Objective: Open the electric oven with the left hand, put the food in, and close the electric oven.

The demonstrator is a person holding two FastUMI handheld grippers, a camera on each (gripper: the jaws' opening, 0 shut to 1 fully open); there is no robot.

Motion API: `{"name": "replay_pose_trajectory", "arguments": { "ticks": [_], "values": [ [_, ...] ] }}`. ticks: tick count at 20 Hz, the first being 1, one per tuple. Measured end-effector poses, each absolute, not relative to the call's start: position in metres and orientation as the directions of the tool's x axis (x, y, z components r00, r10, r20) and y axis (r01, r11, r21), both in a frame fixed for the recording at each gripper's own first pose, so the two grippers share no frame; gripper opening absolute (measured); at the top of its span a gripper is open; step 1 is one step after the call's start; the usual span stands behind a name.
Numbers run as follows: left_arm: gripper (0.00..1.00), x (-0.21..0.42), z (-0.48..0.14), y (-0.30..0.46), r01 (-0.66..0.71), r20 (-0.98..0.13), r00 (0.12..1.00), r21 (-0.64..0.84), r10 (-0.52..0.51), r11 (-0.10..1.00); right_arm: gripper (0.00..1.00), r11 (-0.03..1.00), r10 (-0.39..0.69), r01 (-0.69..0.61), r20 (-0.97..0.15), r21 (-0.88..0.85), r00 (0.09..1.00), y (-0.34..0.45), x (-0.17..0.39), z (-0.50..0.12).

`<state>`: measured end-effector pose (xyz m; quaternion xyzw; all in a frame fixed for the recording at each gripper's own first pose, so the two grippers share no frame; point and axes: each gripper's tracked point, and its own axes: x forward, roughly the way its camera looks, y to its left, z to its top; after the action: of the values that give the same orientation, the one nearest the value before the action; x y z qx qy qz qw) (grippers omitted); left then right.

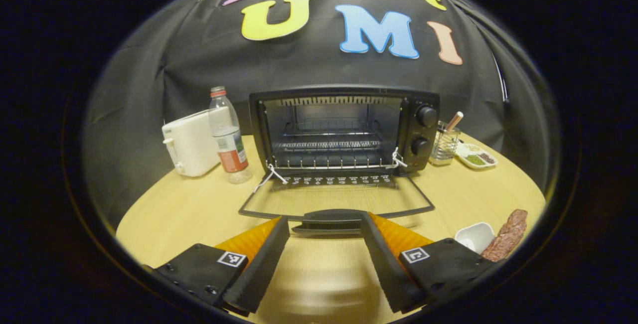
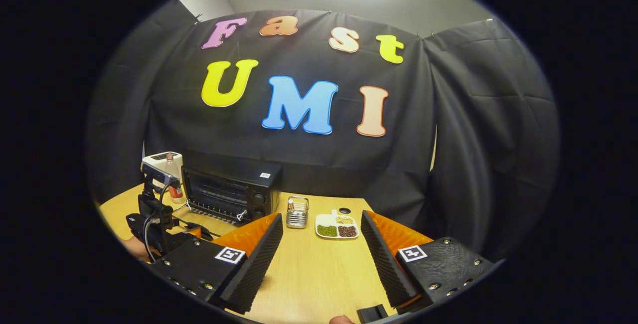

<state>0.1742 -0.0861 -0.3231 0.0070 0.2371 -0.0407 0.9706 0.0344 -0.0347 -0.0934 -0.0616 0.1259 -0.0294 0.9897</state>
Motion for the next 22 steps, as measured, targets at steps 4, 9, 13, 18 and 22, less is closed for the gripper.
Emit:
{"name": "replay_pose_trajectory", "arguments": {
  "ticks": [4,9,13,18,22],
  "values": [
    [0.97,0.156,-0.253,-0.062,0.056,-0.354,0.934,-0.004,-0.054,0.998,0.96,0.996,-0.003,-0.024,-0.306,-0.084,0.952,-0.013,0.038,-0.121],
    [0.97,0.13,-0.174,-0.035,0.022,-0.226,0.974,-0.016,-0.025,1.0,0.96,0.997,0.076,-0.08,-0.375,0.007,0.924,0.009,0.045,-0.152],
    [1.0,0.101,-0.129,-0.008,-0.013,-0.16,0.987,-0.012,0.011,1.0,0.96,0.99,0.138,-0.117,-0.429,0.077,0.893,0.024,0.049,-0.176],
    [0.9,0.069,-0.086,0.021,-0.058,-0.088,0.994,-0.002,0.058,0.998,0.96,0.961,0.216,-0.086,-0.521,0.263,0.826,0.035,0.049,-0.215],
    [1.0,0.049,-0.071,0.037,-0.092,-0.07,0.993,-0.005,0.092,0.996,0.96,0.923,0.261,-0.013,-0.603,0.384,0.753,0.041,0.044,-0.251]
  ]
}}
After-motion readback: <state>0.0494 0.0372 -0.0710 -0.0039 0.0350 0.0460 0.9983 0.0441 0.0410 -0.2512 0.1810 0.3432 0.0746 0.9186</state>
